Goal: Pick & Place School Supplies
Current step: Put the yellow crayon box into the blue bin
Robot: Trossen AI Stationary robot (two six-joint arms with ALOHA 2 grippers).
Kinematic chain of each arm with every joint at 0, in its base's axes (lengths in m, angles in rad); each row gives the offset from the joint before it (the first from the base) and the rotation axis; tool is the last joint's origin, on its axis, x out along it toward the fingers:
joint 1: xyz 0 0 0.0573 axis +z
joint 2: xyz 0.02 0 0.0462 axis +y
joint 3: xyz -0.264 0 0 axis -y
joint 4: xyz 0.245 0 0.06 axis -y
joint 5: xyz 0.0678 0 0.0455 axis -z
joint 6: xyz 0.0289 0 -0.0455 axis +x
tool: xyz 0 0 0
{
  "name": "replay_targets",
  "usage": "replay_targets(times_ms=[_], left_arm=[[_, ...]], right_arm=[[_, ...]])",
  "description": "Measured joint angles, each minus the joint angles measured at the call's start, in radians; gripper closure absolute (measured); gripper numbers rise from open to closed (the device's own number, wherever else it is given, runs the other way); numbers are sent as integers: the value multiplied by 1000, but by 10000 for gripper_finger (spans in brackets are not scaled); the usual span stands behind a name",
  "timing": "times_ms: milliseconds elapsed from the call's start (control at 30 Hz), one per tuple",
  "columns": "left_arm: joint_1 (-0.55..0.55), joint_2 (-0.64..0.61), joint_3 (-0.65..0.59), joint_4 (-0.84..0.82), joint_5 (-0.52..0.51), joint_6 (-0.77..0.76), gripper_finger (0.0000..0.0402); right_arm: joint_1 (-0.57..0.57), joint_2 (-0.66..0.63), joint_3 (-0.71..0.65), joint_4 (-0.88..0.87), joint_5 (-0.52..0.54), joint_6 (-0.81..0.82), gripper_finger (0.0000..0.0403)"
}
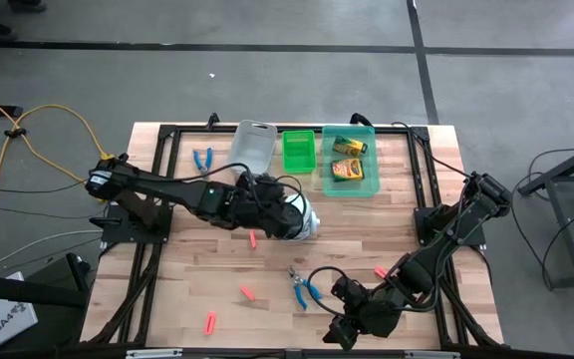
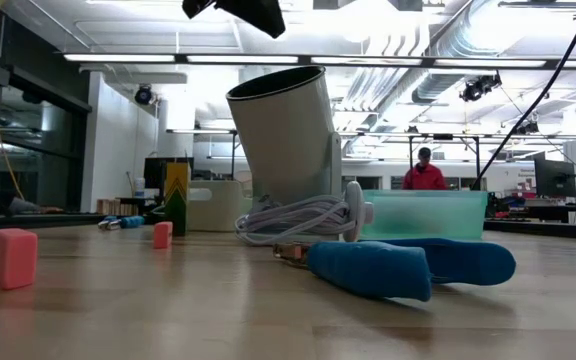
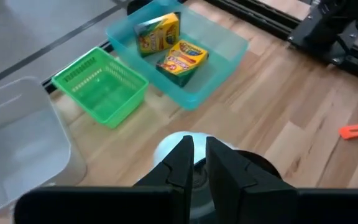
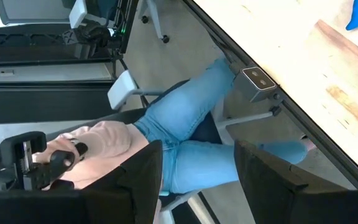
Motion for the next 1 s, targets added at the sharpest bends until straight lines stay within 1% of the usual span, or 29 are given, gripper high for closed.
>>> replay_targets(times_ms=[67,133,233,467,567,800,1000], left_arm=[[-1,0,0,23,19,45,362],[-6,0,0,40,63,100,361],[-46,0,0,82,96,183,362],[-223,0,0,206,98,474,362],[-298,0,0,254,98,557,361],[-444,0,0,285,98,607,362],[-509,0,0,297,98,607,362]], right_arm=[[0,0,0,0,0,0,214],[0,0,0,0,0,0,214],[0,0,0,0,0,0,214],[0,0,0,23,0,0,214],[0,0,0,27,1,0,214],[0,0,0,27,0,0,214],[0,0,0,27,0,0,214]])
